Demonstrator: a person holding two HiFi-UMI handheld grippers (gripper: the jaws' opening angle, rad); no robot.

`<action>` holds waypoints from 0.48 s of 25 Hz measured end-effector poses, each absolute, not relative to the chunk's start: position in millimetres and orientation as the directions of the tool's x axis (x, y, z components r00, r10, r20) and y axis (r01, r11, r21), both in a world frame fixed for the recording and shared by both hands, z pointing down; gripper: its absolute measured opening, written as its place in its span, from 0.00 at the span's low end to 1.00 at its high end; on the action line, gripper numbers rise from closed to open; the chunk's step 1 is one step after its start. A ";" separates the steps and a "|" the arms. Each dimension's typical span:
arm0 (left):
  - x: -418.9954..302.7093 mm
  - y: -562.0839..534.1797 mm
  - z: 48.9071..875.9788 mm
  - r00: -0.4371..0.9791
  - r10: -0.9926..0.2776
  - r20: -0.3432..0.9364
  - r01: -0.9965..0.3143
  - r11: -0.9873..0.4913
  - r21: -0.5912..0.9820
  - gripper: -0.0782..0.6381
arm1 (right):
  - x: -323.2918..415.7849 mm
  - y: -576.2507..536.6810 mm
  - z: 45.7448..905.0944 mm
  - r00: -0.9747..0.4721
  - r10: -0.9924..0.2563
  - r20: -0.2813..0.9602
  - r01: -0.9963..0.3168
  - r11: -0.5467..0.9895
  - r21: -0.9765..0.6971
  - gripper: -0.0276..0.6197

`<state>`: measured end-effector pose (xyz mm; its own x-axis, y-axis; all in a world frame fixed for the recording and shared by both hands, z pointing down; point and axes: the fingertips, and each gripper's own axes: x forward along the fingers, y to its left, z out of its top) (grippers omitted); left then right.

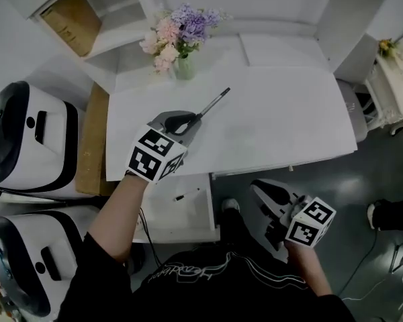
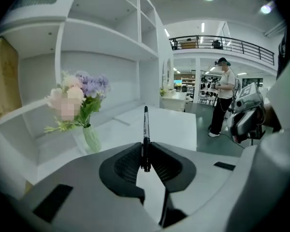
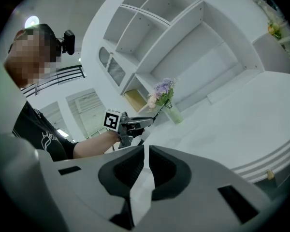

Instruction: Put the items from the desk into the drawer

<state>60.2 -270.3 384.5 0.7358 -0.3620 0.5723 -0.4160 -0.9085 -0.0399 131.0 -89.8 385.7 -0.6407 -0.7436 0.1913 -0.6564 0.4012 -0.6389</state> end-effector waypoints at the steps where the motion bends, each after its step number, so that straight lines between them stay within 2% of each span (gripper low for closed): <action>1: 51.8 -256.9 373.9 0.753 -0.362 0.550 -0.407 -0.912 -0.043 0.21 | 121.3 -84.9 382.5 -0.646 -0.741 0.186 -0.654 0.412 -0.635 0.14; 7: -3.9 -176.2 335.9 0.835 -0.327 0.443 -0.334 -0.940 -0.064 0.21 | 67.3 -60.6 371.5 -0.676 -0.719 0.162 -0.640 0.462 -0.614 0.14; 12: -61.9 -125.9 359.7 0.838 -0.291 0.462 -0.296 -0.953 -0.064 0.21 | 33.4 -48.8 373.7 -0.686 -0.710 0.157 -0.634 0.478 -0.608 0.14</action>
<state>-61.9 -125.9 359.7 0.8378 -0.2913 0.4617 -0.2961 -0.9530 -0.0640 33.4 -48.8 373.7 -0.6861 -0.7103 0.1571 -0.6340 0.4778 -0.6081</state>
